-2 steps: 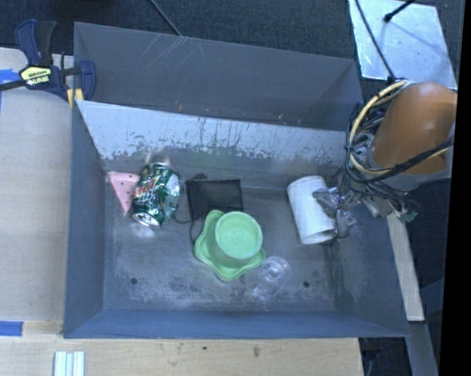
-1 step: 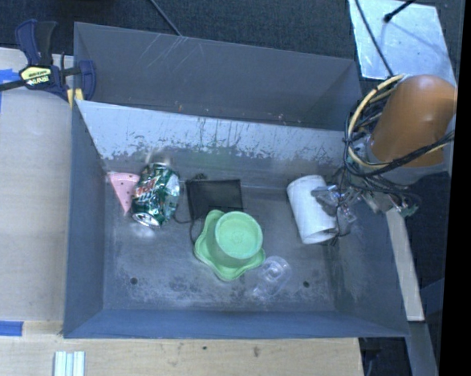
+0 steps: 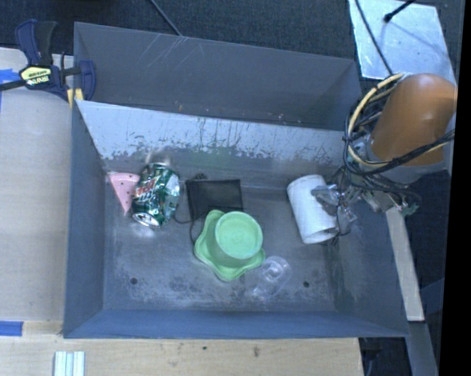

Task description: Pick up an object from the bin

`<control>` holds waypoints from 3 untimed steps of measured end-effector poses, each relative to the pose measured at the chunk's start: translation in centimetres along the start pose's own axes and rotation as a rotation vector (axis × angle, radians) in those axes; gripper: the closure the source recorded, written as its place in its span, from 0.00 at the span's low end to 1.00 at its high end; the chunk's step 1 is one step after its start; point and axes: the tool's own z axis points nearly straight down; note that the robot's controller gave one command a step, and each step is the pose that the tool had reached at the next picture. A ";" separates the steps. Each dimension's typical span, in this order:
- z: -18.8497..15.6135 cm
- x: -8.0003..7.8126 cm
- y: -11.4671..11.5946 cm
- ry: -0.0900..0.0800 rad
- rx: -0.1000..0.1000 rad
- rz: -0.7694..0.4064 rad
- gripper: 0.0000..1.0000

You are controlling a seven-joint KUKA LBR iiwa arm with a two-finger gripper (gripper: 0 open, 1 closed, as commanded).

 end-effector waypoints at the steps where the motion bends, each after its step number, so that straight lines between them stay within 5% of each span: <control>1: 0.2 0.6 0.7 -0.023 0.010 0.002 1.00; 3: 0.2 0.5 0.7 -0.022 0.010 0.000 1.00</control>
Offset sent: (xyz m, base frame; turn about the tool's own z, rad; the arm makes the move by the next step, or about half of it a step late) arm 0.0000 0.0000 0.0277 0.0003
